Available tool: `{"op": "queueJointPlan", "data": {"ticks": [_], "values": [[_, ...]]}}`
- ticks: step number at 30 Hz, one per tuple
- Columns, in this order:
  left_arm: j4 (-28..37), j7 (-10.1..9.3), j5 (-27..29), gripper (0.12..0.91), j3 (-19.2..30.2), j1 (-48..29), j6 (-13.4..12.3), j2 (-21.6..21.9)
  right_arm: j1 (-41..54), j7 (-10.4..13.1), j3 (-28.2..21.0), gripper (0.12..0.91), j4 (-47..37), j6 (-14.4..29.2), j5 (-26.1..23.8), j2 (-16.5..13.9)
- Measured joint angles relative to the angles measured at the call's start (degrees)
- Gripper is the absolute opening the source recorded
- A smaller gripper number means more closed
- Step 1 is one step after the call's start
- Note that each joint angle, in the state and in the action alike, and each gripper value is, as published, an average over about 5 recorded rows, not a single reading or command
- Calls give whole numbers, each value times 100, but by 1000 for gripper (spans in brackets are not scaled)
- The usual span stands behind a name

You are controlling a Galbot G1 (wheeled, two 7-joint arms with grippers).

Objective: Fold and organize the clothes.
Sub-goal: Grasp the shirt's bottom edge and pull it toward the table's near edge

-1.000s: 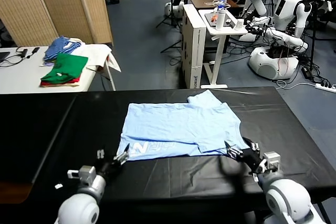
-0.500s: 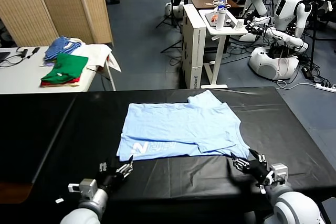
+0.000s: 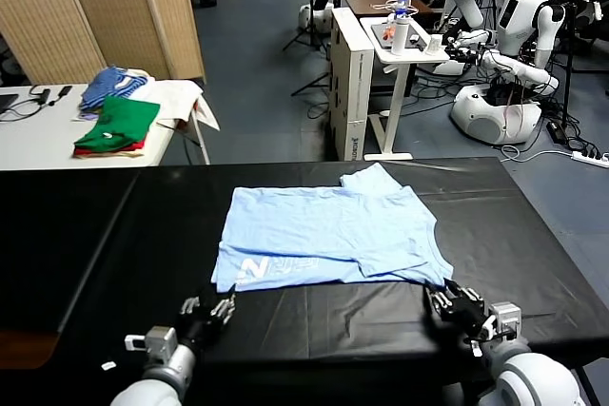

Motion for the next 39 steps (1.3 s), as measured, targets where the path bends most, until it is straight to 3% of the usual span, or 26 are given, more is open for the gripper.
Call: {"op": "queueJointPlan", "data": {"ticks": [14, 31, 34, 36, 39], "values": [[-387, -131, 262, 144, -252, 424, 66, 639, -309, 295, 219, 140, 419, -1025, 579, -517], [-1092, -104, 594, 144, -684, 1806, 128, 905, -1041, 496, 387, 159, 1220, -1085, 546, -489], [-1203, -127, 594, 146, -760, 1996, 143, 904, -1147, 504, 428, 280, 1367, -1085, 537, -488], [-1276, -172, 591, 177, -787, 2095, 173, 883, -1231, 501, 468, 412, 1480, -1085, 531, -499], [-1390, -277, 573, 318, -805, 2214, 239, 821, -1351, 495, 535, 583, 1646, -1086, 547, -526]]}}
